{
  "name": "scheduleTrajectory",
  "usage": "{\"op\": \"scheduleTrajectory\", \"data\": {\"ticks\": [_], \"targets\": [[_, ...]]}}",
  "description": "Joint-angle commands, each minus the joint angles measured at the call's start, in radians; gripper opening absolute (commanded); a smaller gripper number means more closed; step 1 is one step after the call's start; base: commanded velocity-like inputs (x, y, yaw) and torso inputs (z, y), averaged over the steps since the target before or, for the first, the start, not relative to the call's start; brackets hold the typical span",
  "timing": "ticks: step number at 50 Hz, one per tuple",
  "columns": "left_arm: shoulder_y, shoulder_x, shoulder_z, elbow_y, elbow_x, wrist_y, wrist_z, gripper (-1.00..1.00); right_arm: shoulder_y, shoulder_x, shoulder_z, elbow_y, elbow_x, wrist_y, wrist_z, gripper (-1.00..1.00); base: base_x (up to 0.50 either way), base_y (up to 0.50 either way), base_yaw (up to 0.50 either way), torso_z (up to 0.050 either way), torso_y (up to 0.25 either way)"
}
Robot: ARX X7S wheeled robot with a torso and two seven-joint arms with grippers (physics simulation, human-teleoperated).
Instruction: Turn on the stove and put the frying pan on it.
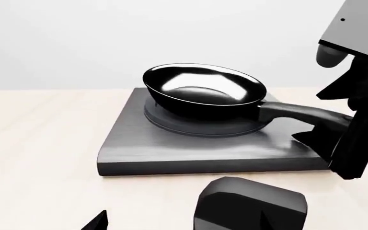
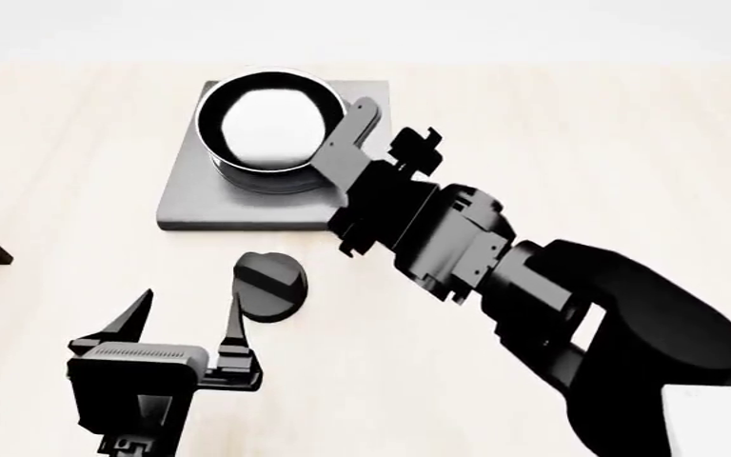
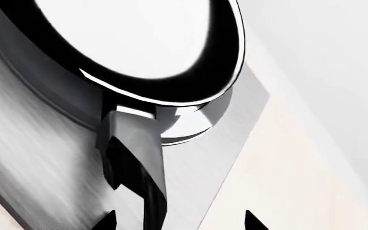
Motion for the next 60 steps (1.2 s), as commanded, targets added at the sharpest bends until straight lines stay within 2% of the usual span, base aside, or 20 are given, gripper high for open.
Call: {"op": "scheduleTrajectory", "data": {"ticks": [1,6,14,19,25,49,51,60], "targets": [[0.0,-0.001,0.003,-0.002,0.0,0.002,-0.002,1.0,0.01,0.0,0.018,0.016,0.141,-0.008,-0.106,1.0,0.0,0.0,0.0,0.0,0.0],[0.0,-0.002,0.004,-0.001,-0.002,0.001,-0.004,1.0,0.025,0.0,0.009,0.035,0.272,-0.018,-0.187,1.0,0.0,0.0,0.0,0.0,0.0],[0.0,-0.003,0.005,-0.002,-0.003,0.002,-0.005,1.0,0.03,0.0,-0.011,0.029,0.314,-0.035,-0.211,1.0,0.0,0.0,0.0,0.0,0.0],[0.002,-0.005,0.006,0.001,-0.004,0.002,-0.006,1.0,0.045,0.004,-0.006,0.006,0.31,-0.054,-0.191,1.0,0.0,0.0,0.0,0.0,0.0],[0.002,-0.006,0.008,0.005,-0.007,0.001,-0.006,1.0,0.067,0.067,0.005,-0.111,0.309,-0.053,-0.109,1.0,0.0,0.0,0.0,0.0,0.0],[-0.003,-0.013,0.023,0.029,0.004,-0.012,-0.02,1.0,0.135,0.41,0.043,-0.821,0.336,0.004,0.248,1.0,0.0,0.0,0.0,0.0,0.0],[-0.002,-0.014,0.022,0.034,0.005,-0.013,-0.023,1.0,0.125,0.485,0.062,-0.925,0.341,-0.014,0.311,1.0,0.0,0.0,0.0,0.0,0.0],[-0.002,-0.011,0.023,0.052,0.006,0.002,-0.027,1.0,0.038,0.682,0.117,-1.148,0.31,-0.128,0.485,1.0,0.0,0.0,0.0,0.0,0.0]]}}
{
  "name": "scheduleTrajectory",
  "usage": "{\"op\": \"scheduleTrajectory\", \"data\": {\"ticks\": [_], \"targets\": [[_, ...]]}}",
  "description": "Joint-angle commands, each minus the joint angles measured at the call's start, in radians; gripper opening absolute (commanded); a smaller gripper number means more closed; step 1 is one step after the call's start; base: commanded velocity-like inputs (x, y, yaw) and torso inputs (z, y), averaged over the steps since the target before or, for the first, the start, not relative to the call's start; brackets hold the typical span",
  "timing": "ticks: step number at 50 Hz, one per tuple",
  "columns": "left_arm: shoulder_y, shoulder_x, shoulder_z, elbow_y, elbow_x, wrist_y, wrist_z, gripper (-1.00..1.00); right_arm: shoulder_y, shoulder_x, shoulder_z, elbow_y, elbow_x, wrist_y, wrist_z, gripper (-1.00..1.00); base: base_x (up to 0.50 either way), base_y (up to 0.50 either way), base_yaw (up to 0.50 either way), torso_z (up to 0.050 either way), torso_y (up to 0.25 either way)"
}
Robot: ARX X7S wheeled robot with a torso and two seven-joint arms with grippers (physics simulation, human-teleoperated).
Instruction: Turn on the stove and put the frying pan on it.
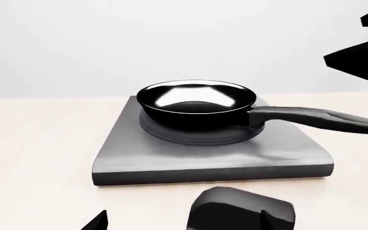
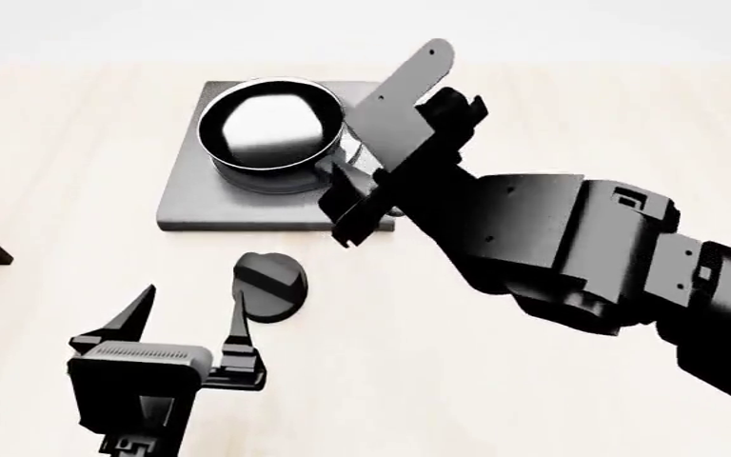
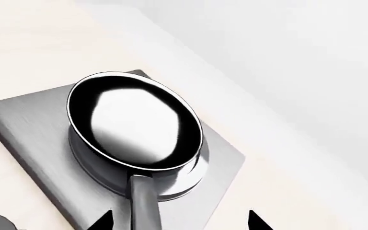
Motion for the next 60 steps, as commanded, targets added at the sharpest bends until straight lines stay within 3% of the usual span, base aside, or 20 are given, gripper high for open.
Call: {"op": "scheduleTrajectory", "data": {"ticks": [1,10,18,27,29,33,43,46,48,50,57,60], "targets": [[-0.002,0.0,-0.004,0.023,-0.008,0.006,-0.006,1.0,-0.095,0.252,0.056,-0.334,-0.02,-0.117,0.222,1.0,0.0,0.0,0.0,0.0,0.0],[-0.019,-0.003,-0.048,0.075,-0.019,0.034,-0.031,1.0,-0.257,0.414,0.059,-0.514,-0.157,-0.281,0.379,1.0,0.0,0.0,0.0,0.0,0.0],[-0.005,0.0,-0.085,0.115,-0.042,0.089,-0.034,1.0,-0.458,0.55,0.073,-0.595,-0.331,-0.538,0.514,1.0,0.0,0.0,0.0,0.0,0.0],[0.017,0.014,-0.109,0.123,-0.014,0.173,-0.041,1.0,-0.576,0.611,0.066,-0.611,-0.492,-0.681,0.614,1.0,0.0,0.0,0.0,0.0,0.0],[0.032,0.02,-0.122,0.132,-0.001,0.218,-0.043,1.0,-0.667,0.673,0.072,-0.601,-0.585,-0.817,0.715,1.0,0.0,0.0,0.0,0.0,0.0],[0.041,0.03,-0.13,0.106,-0.006,0.26,-0.036,1.0,-0.739,0.704,0.067,-0.581,-0.682,-0.904,0.796,1.0,0.0,0.0,0.0,0.0,0.0],[0.063,0.044,-0.197,0.126,-0.027,0.391,-0.036,1.0,-0.861,0.808,0.101,-0.665,-1.034,-0.946,1.068,1.0,0.0,0.0,0.0,0.0,0.0],[0.066,0.054,-0.209,0.127,-0.024,0.425,-0.038,1.0,-0.987,0.815,0.243,-0.671,-1.06,-0.95,1.076,1.0,0.0,0.0,0.0,0.0,0.0],[0.063,0.092,-0.238,0.106,0.042,0.5,-0.063,1.0,-1.156,0.813,0.437,-0.659,-1.047,-0.992,1.076,1.0,0.0,0.0,0.0,0.0,0.0],[0.066,0.095,-0.241,0.106,0.022,0.517,-0.06,1.0,-1.256,0.806,0.548,-0.652,-1.068,-1.024,1.075,1.0,0.0,0.0,0.0,0.0,0.0],[0.079,0.116,-0.269,0.087,-0.022,0.627,-0.048,1.0,-1.753,0.702,1.129,-0.652,-1.162,-1.14,1.074,1.0,0.0,0.0,0.0,0.0,0.0],[0.081,0.113,-0.273,0.088,-0.032,0.64,-0.044,1.0,-1.824,0.674,1.209,-0.673,-1.208,-1.11,1.069,1.0,0.0,0.0,0.0,0.0,0.0]]}}
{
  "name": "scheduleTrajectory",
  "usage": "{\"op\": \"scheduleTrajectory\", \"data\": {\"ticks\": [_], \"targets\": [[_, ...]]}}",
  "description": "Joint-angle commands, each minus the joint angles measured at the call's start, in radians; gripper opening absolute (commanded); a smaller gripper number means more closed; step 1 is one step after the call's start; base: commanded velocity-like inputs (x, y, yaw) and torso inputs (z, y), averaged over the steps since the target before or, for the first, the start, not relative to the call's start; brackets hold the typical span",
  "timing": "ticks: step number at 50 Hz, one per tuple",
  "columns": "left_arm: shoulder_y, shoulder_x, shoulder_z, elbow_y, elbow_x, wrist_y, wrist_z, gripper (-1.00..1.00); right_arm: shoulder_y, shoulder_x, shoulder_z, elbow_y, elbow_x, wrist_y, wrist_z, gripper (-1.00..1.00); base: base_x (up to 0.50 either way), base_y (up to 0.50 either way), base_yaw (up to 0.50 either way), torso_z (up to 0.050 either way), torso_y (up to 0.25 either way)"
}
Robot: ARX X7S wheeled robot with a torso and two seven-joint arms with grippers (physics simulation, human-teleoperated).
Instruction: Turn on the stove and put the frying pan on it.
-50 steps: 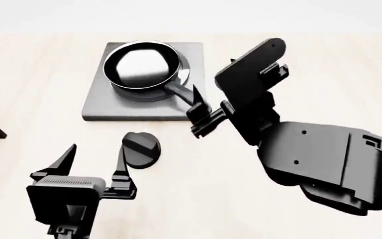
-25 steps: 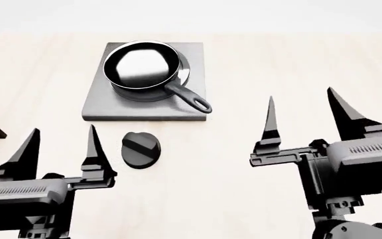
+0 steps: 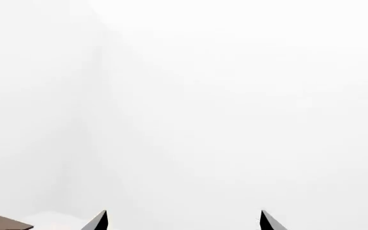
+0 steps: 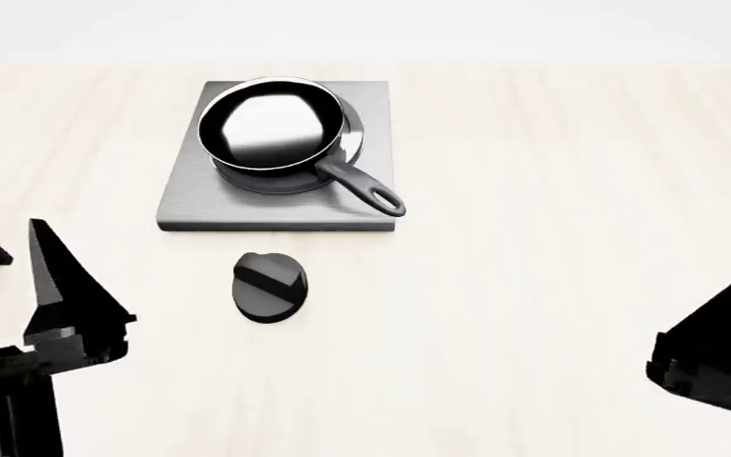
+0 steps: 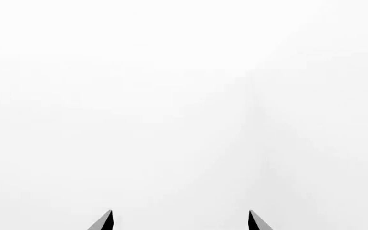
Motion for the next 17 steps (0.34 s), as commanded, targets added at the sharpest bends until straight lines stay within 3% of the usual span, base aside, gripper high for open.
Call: {"op": "scheduleTrajectory", "data": {"ticks": [1,17], "targets": [[0.017,0.027,-0.047,-0.009,-0.028,0.144,0.005,1.0,-0.503,-0.068,0.545,-0.039,-0.181,-0.083,0.039,1.0,0.0,0.0,0.0,0.0,0.0],[0.028,0.033,-0.088,0.029,-0.028,0.198,-0.014,1.0,-0.694,-0.151,0.788,-0.087,-0.229,-0.128,0.005,1.0,0.0,0.0,0.0,0.0,0.0]]}}
